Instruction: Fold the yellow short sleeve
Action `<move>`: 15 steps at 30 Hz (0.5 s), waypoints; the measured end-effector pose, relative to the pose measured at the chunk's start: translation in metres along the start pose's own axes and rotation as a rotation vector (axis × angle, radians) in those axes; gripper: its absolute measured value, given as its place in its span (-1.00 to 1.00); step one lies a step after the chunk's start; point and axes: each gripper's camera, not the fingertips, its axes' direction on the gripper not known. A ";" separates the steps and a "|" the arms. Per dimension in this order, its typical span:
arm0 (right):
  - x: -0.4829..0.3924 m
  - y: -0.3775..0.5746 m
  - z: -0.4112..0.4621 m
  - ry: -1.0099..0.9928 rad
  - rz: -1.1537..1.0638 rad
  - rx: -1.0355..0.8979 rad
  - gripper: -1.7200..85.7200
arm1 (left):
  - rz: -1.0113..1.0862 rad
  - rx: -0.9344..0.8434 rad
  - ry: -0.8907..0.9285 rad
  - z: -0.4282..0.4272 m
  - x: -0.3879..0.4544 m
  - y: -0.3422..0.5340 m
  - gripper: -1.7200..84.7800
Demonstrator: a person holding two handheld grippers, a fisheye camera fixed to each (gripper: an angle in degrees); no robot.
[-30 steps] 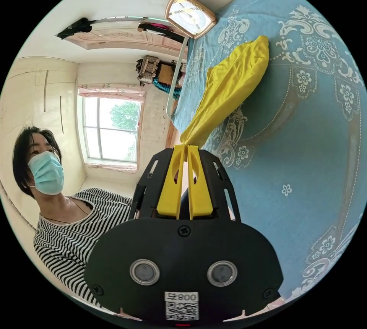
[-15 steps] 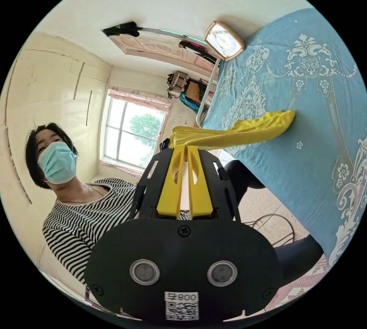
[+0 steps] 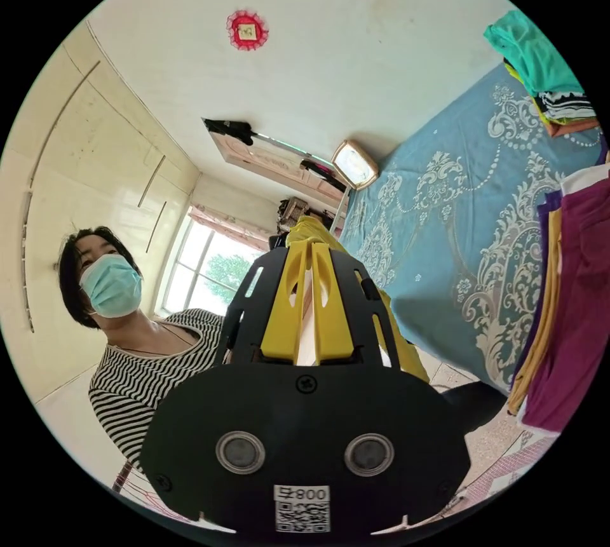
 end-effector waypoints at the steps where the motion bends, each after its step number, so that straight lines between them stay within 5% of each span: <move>1: 0.002 -0.012 -0.011 0.011 -0.003 0.014 -0.95 | 0.005 -0.009 0.017 0.034 -0.001 -0.037 -0.93; 10: -0.077 -0.250 -0.179 0.291 -0.278 0.189 -0.95 | 0.356 0.104 0.046 0.246 0.104 -0.306 -0.92; 15: -0.064 -0.326 -0.251 0.593 -0.231 0.230 -0.95 | 0.385 0.039 0.026 0.382 0.102 -0.350 -0.92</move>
